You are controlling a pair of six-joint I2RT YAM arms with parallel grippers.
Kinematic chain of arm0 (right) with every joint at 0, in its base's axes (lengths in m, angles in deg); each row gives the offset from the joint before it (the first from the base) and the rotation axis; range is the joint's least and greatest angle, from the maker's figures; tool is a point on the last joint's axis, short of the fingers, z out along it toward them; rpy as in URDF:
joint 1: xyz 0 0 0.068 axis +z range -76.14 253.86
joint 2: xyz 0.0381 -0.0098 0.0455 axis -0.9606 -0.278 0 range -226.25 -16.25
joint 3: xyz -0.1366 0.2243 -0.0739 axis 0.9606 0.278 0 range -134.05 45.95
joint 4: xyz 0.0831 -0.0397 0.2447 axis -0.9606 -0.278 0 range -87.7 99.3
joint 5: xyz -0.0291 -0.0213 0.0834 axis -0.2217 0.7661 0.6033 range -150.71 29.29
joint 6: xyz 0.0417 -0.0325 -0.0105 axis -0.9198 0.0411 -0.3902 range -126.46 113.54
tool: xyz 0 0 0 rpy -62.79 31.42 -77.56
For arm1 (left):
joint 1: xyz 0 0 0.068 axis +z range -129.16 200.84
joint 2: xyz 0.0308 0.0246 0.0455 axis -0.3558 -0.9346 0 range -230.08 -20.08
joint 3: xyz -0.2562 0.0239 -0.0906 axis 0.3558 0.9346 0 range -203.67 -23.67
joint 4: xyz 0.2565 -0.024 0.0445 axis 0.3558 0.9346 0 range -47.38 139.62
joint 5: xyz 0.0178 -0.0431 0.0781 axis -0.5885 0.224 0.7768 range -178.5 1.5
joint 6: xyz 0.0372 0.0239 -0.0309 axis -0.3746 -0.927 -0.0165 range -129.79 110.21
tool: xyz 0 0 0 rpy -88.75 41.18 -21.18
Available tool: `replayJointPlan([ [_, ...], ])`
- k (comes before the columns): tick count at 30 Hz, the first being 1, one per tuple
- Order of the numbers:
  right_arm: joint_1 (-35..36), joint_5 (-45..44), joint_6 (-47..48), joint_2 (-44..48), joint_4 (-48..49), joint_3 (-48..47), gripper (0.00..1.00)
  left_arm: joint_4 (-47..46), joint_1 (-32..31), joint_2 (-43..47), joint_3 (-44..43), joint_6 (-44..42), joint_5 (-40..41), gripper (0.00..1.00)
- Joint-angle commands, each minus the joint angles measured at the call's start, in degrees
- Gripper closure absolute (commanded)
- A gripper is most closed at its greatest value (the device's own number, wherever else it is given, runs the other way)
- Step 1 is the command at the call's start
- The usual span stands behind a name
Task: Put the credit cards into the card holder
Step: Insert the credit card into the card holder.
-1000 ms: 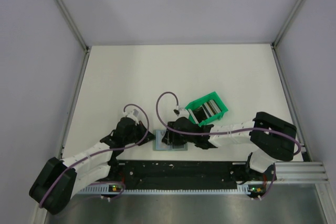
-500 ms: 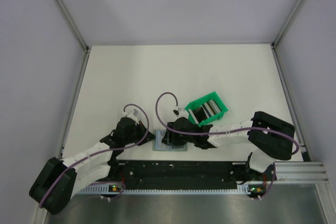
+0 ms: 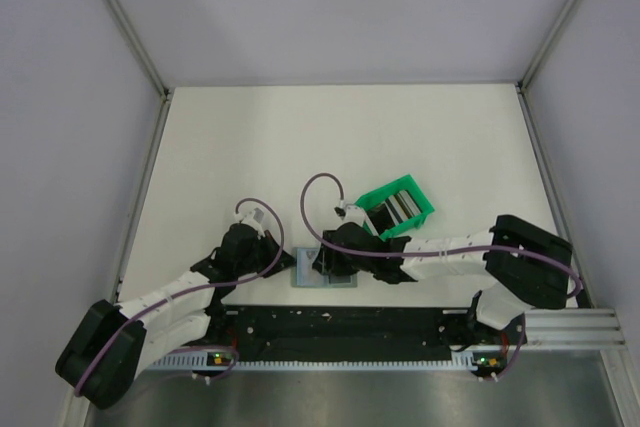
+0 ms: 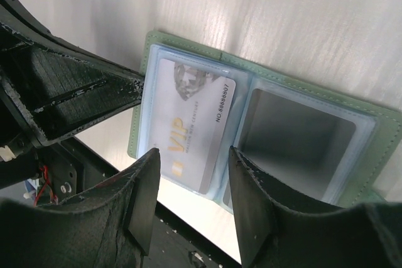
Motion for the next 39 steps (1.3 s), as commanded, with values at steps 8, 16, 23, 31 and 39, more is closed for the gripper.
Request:
replayJointPlan([
  [8, 0.0, 5.6, 0.1, -4.5, 5.3, -2.9, 0.55, -0.1, 0.1, -0.2, 0.8, -1.0, 0.4, 1.00],
  [16, 0.0, 7.2, 0.2, -3.9, 9.1, -2.2, 0.58, -0.2, 0.1, -0.2, 0.9, -0.9, 0.3, 1.00],
  [23, 0.0, 7.4, 0.0, -3.9, 10.7, -1.6, 0.62, -0.2, 0.2, -0.2, 0.9, -0.9, 0.3, 1.00],
  [31, 0.0, 3.0, 0.3, -2.0, 8.3, -0.8, 0.61, -0.2, 0.1, -0.2, 1.0, -0.9, 0.3, 1.00],
  [39, 0.0, -0.4, -0.6, -0.1, 4.5, -0.5, 0.58, -0.3, 0.1, -0.2, 1.0, -0.8, 0.4, 1.00],
])
